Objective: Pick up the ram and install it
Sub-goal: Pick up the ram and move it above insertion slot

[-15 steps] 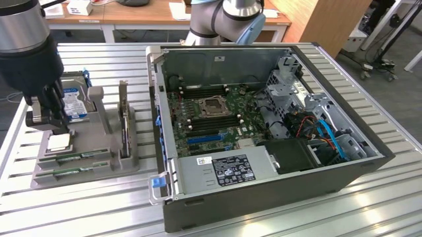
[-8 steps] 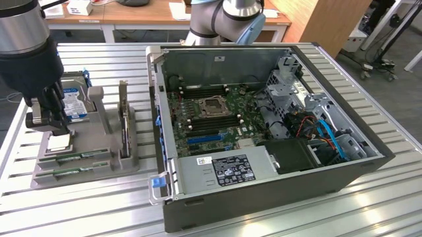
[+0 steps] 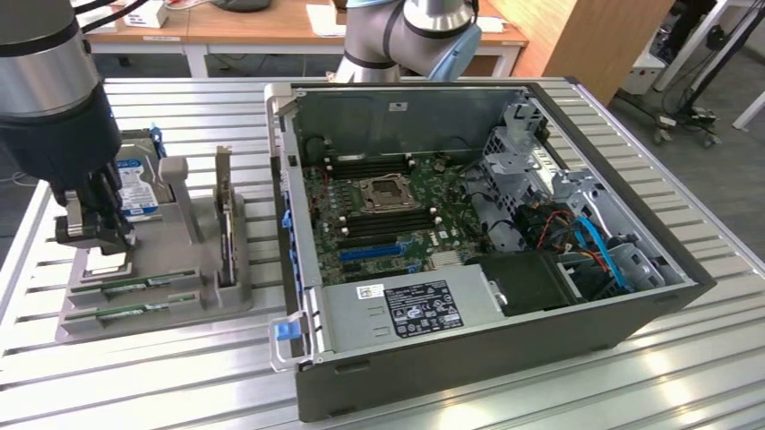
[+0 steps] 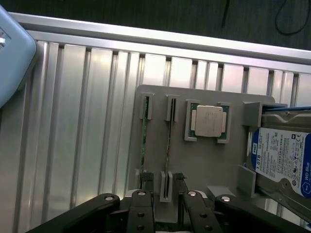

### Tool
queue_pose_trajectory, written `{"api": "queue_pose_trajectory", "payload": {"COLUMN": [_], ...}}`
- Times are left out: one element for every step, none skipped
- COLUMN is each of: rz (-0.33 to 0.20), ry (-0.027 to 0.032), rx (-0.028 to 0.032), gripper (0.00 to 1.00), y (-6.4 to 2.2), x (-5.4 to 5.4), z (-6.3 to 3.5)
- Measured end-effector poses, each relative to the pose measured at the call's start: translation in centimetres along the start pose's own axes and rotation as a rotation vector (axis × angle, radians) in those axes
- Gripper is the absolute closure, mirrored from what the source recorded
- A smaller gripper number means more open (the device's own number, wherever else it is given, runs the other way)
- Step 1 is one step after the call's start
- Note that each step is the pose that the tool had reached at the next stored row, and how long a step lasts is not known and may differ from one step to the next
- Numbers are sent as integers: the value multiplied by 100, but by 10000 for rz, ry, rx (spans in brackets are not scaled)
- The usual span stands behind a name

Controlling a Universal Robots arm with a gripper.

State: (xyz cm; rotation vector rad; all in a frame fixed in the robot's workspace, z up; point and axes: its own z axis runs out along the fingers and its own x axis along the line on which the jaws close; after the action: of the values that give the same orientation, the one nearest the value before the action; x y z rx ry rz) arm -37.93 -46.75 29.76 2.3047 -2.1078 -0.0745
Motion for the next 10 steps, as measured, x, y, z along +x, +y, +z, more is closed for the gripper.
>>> {"api": "queue_pose_trajectory", "payload": {"rz": [0, 0, -1, 0, 0, 0, 0, 0, 0, 0], "ry": [-1, -1, -1, -1, 0, 0, -1, -1, 0, 0], "rx": [1, 1, 1, 1, 0, 0, 1, 1, -1, -1], "gripper": [71, 71, 71, 71, 71, 71, 71, 71, 71, 71], "y": [-1, -2, -3, -3, -3, -4, -5, -5, -5, -5], "x": [0, 1, 1, 1, 2, 2, 2, 2, 3, 2], "z": [17, 34, 48, 62, 75, 88, 99, 107, 107, 107]}}
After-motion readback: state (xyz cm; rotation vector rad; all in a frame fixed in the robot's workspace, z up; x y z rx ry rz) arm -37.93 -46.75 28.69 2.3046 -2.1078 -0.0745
